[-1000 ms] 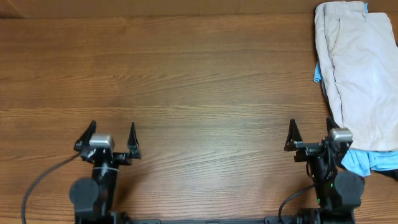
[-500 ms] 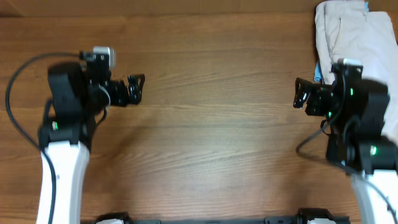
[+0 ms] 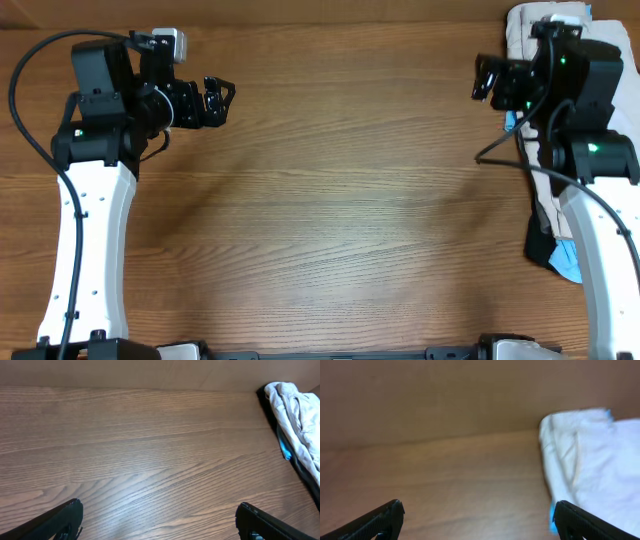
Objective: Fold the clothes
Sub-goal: 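Raise both arms and reach the right gripper to the beige shorts pile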
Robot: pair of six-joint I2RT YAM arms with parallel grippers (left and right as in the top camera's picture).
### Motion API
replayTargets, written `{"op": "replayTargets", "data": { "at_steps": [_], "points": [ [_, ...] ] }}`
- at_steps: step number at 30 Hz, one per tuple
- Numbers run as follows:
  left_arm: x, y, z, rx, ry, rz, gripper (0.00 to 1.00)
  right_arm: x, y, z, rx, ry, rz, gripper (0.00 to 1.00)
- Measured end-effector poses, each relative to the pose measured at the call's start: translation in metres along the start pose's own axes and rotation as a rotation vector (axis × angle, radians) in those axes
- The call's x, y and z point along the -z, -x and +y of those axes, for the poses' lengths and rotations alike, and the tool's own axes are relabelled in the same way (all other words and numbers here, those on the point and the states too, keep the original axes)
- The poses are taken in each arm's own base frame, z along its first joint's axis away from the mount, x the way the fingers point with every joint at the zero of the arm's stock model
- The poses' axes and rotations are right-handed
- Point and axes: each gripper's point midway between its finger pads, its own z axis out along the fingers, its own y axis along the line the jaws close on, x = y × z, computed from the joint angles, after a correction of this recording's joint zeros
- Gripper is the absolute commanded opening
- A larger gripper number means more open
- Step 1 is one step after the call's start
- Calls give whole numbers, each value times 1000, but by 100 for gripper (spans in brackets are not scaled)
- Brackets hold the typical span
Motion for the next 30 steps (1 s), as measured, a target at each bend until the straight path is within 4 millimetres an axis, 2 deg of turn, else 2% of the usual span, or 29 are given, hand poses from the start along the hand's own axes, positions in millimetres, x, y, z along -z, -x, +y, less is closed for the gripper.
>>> {"op": "replayTargets", "data": {
  "at_steps": [3,5,6,10,14,22,24,30],
  "points": [
    [-4,0,2,0,1,0,100,-25,2,-28,-7,-65,-14,97],
    [-3,3,3,-5,9,-11,100,-47,-9,-54,-26,-115,13,95],
    [-3,5,4,-9,15,-17,100,-53,-14,-61,-31,-126,23,94],
    [-3,7,10,-12,48,-26,100,-92,-50,-109,-76,-204,103,89],
    [-3,6,16,-9,81,-21,100,-116,-80,-142,-107,-254,159,84],
    [-2,-9,22,16,117,35,100,-152,-102,-167,-72,-301,150,77],
    [-2,-15,25,26,134,58,100,-161,-112,-170,-67,-306,162,75],
    [-1,-16,28,27,156,63,100,-180,-147,-180,-65,-336,227,75]
  ]
}}
